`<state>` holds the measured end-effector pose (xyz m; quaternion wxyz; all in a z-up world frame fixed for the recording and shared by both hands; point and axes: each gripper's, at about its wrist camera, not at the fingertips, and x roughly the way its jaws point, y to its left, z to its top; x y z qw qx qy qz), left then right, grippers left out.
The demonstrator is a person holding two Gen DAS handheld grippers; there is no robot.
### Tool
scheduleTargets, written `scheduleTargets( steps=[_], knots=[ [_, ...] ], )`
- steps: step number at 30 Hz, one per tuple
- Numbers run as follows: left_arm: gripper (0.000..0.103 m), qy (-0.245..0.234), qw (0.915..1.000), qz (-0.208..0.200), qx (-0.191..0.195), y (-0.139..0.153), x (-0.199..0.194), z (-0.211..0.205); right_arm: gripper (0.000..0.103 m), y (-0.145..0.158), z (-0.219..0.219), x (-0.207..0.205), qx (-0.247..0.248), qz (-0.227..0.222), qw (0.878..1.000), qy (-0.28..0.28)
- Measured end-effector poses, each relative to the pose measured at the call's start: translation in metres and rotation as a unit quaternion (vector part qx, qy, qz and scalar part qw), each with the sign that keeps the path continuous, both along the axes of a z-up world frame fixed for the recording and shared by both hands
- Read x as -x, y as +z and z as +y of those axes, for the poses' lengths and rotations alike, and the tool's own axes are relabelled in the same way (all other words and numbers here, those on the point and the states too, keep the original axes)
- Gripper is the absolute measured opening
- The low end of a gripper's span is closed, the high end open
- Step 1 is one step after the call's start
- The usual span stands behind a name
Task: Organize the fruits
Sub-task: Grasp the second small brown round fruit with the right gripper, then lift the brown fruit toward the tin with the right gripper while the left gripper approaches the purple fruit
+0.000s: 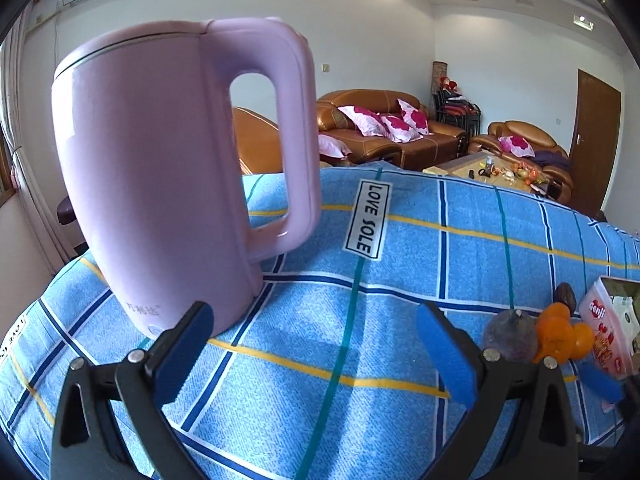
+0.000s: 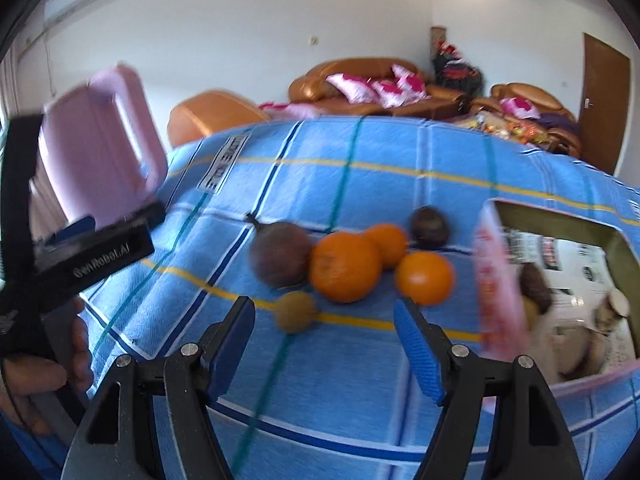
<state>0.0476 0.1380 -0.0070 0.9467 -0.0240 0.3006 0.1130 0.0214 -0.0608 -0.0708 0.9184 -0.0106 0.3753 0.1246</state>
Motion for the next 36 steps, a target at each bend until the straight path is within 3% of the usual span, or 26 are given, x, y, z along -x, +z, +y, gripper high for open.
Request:
scheduleTargets(
  steps=[2,12,15,18,22,24,31,36],
  knots=[
    [0.103,-0.001,1.0000,0.000,0.003,0.001,0.000,0.000,0.057,-0.006,0.010,-0.008,0.013,0.021,1.000,0.003],
    [0.103,0.001,1.0000,0.000,0.003,0.001,0.002,0.003,0.056,-0.016,0.025,-0.023,0.038,0.052,0.998,-0.002],
    [0.103,-0.003,1.0000,-0.001,-0.002,0.000,0.002,0.000,0.046,-0.014,0.026,-0.022,0.046,0.049,0.998,0.005],
    [0.103,-0.006,1.0000,-0.003,-0.006,-0.002,0.000,-0.003,0.028,-0.012,0.025,-0.018,0.051,0.045,0.998,0.019],
    [0.103,-0.022,0.9997,-0.005,-0.008,-0.004,-0.001,-0.006,0.028,-0.010,0.022,-0.014,0.038,0.043,0.998,0.027],
    [0.103,-0.037,0.9993,-0.008,-0.002,-0.004,0.000,-0.008,0.028,-0.001,0.012,-0.004,0.006,0.018,0.999,0.035],
    [0.103,-0.130,0.9911,-0.014,0.027,-0.005,0.003,-0.031,0.028,0.037,-0.035,0.025,-0.007,-0.103,0.995,-0.010],
    [0.102,-0.184,0.9829,0.001,-0.001,-0.006,0.002,-0.065,0.028,0.051,-0.065,0.031,0.008,-0.156,0.986,-0.053]
  ],
)
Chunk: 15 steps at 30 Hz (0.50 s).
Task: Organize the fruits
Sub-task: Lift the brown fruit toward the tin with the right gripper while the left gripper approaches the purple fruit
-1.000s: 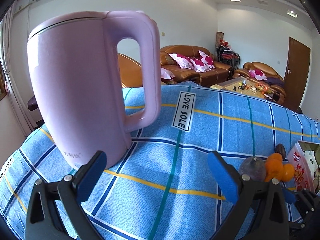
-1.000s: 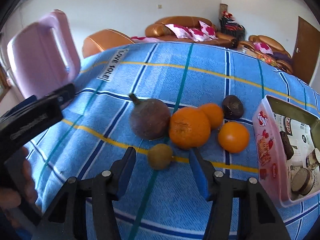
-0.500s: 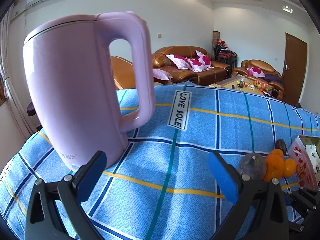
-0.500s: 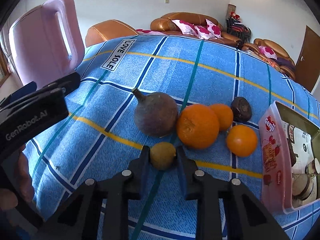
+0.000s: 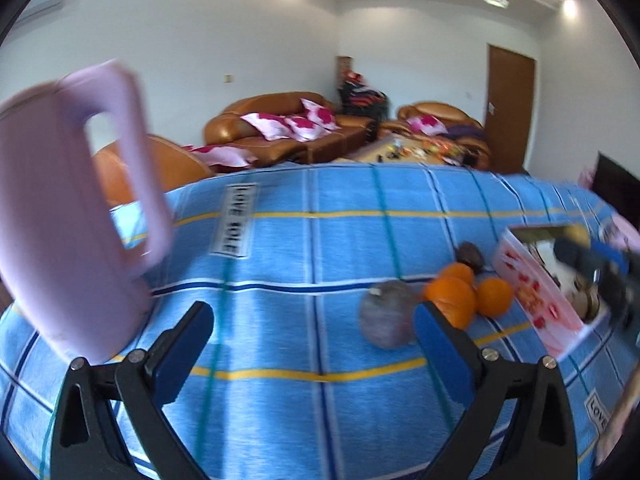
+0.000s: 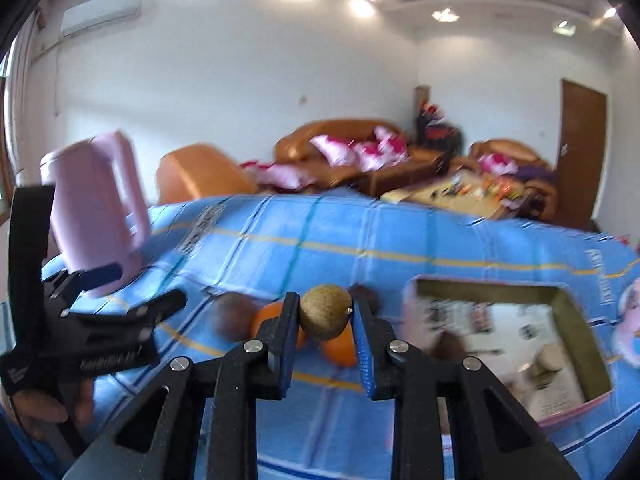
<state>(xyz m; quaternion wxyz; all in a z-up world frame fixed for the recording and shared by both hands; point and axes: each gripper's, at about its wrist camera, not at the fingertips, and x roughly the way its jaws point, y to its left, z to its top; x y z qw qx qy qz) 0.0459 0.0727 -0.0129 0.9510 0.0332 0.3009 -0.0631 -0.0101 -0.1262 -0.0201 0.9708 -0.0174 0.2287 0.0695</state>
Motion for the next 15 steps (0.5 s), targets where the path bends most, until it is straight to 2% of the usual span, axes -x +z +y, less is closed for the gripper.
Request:
scheduleTargets(
  steps=[2,6,9,15],
  knots=[
    [0.100,-0.021,0.9996,0.019,-0.008,-0.002,-0.006,-0.013,0.028,0.003,-0.010,-0.002,-0.004,-0.005,1.000,-0.010],
    [0.093,-0.041,0.9970,0.065,0.007,-0.006,-0.021,-0.026,0.028,0.004,-0.027,-0.003,-0.033,0.005,0.999,-0.027],
    [0.089,-0.032,0.9965,0.078,0.000,-0.012,-0.030,-0.031,0.028,0.003,-0.036,-0.006,-0.053,0.016,0.998,-0.027],
    [0.089,-0.013,0.9953,0.093,0.021,-0.016,-0.044,-0.028,0.028,0.002,-0.034,-0.008,-0.053,0.021,0.998,-0.017]
  ],
)
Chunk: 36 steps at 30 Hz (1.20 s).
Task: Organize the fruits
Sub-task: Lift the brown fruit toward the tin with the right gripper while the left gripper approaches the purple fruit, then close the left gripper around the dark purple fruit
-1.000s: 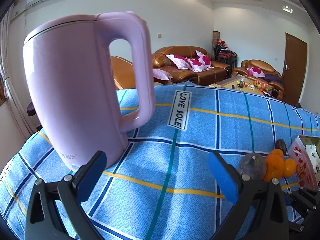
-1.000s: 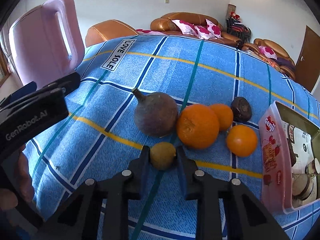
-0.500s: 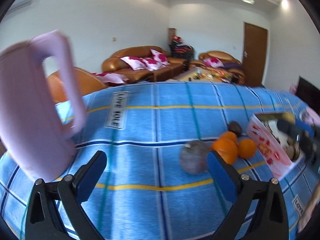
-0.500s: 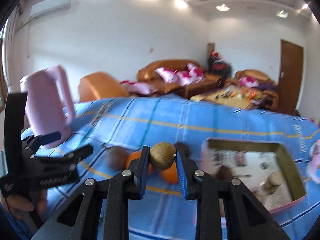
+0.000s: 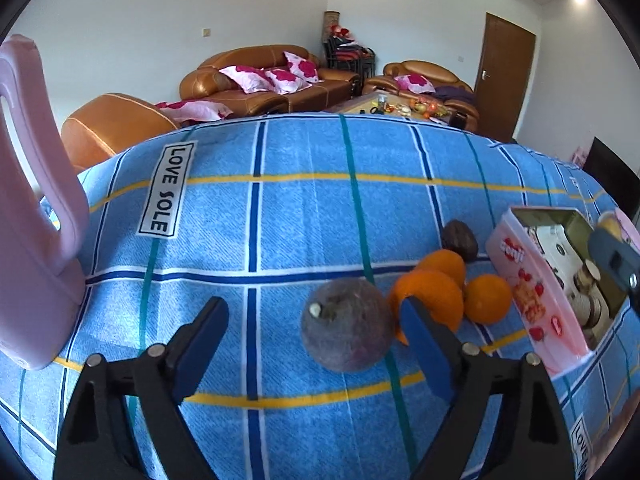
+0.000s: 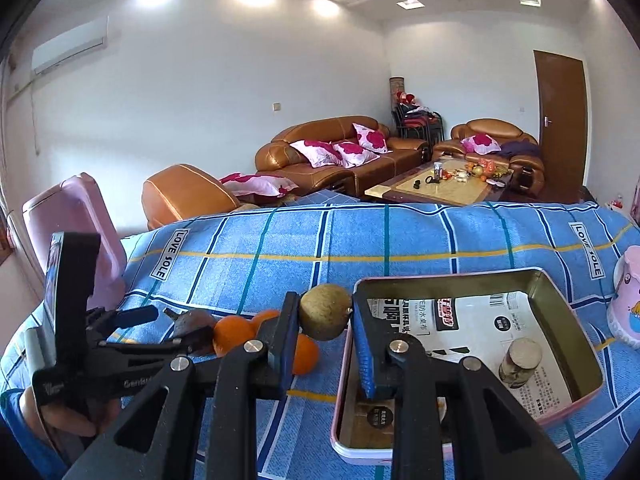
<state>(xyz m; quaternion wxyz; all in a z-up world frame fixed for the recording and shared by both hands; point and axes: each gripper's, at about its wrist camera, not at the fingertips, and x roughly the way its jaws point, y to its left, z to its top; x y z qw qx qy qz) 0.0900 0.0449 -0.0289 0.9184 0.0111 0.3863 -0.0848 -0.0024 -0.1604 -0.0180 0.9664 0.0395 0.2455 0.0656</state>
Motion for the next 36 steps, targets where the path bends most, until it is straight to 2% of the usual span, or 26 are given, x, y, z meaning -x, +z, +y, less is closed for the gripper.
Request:
scheduleTargets(
  steps=[6,11,13,19,26,28,31,36],
  knots=[
    [0.089,0.011,0.9996,0.007,0.025,-0.003,-0.007,0.007,0.028,-0.002,0.005,0.000,0.006,-0.001,1.000,0.006],
    [0.069,-0.014,0.9974,0.018,0.069,-0.005,-0.004,0.012,0.028,-0.006,0.006,-0.001,0.006,0.006,1.000,0.008],
    [0.069,-0.026,0.9961,0.024,0.081,-0.004,-0.002,0.016,0.028,-0.006,0.007,-0.001,0.010,0.005,1.000,0.008],
    [0.071,-0.015,0.9987,0.001,0.049,0.008,-0.001,0.022,0.028,-0.005,0.008,-0.002,0.007,0.006,1.000,0.009],
    [0.069,-0.028,0.9992,0.017,0.021,-0.003,-0.008,-0.003,0.028,-0.005,0.009,0.000,0.004,0.006,1.000,0.013],
    [0.067,-0.023,0.9983,0.043,0.033,-0.009,-0.016,0.001,0.028,-0.005,0.009,-0.001,0.003,0.008,1.000,0.013],
    [0.052,-0.036,0.9935,0.053,0.095,-0.011,-0.017,0.012,0.028,-0.007,0.010,-0.002,0.006,0.013,1.000,0.014],
    [0.051,-0.008,0.9975,0.032,0.063,-0.007,-0.010,0.010,0.028,-0.008,0.013,-0.003,0.020,0.007,1.000,0.011]
  ],
)
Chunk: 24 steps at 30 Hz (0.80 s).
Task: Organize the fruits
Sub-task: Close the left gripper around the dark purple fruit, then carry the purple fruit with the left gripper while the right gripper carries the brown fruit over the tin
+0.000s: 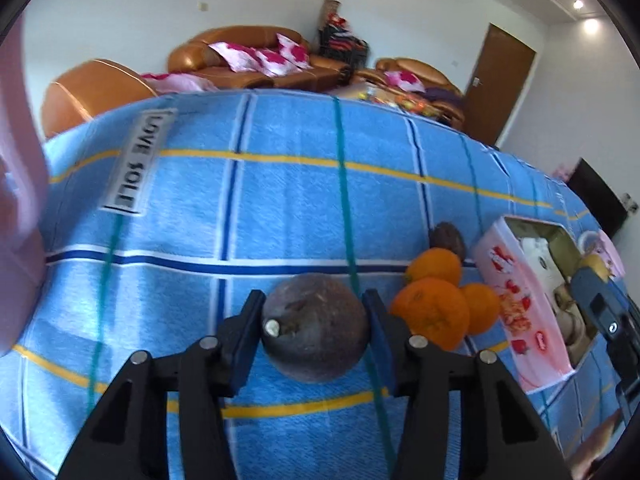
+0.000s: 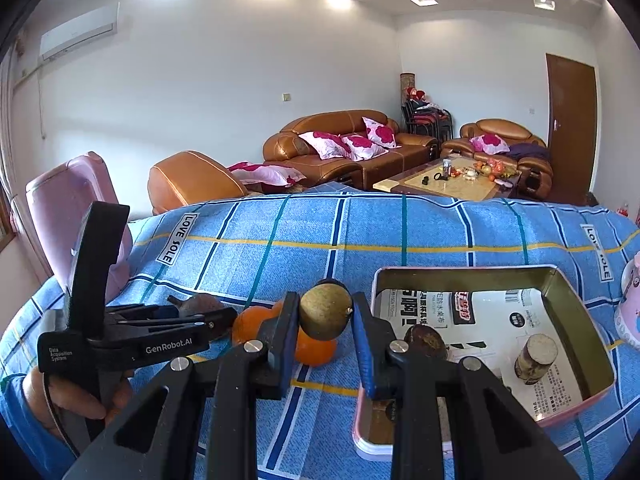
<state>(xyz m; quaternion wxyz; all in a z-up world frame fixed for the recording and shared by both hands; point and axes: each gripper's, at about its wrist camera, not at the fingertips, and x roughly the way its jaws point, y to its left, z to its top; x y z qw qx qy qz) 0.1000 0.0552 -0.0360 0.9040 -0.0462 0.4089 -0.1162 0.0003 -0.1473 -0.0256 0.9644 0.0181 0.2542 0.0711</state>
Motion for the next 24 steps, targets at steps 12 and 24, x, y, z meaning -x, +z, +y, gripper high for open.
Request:
scheduleTargets(
  steps=[12,24],
  knots=[
    [0.051,0.091,0.9882,-0.104,-0.065,0.026,0.042,0.009,0.028,0.001,0.012,0.011,0.049,-0.052,0.997,-0.005],
    [0.051,0.114,0.9850,-0.110,-0.070,0.028,0.073,0.003,0.028,0.001,0.020,0.023,0.046,-0.057,0.997,0.013]
  ],
)
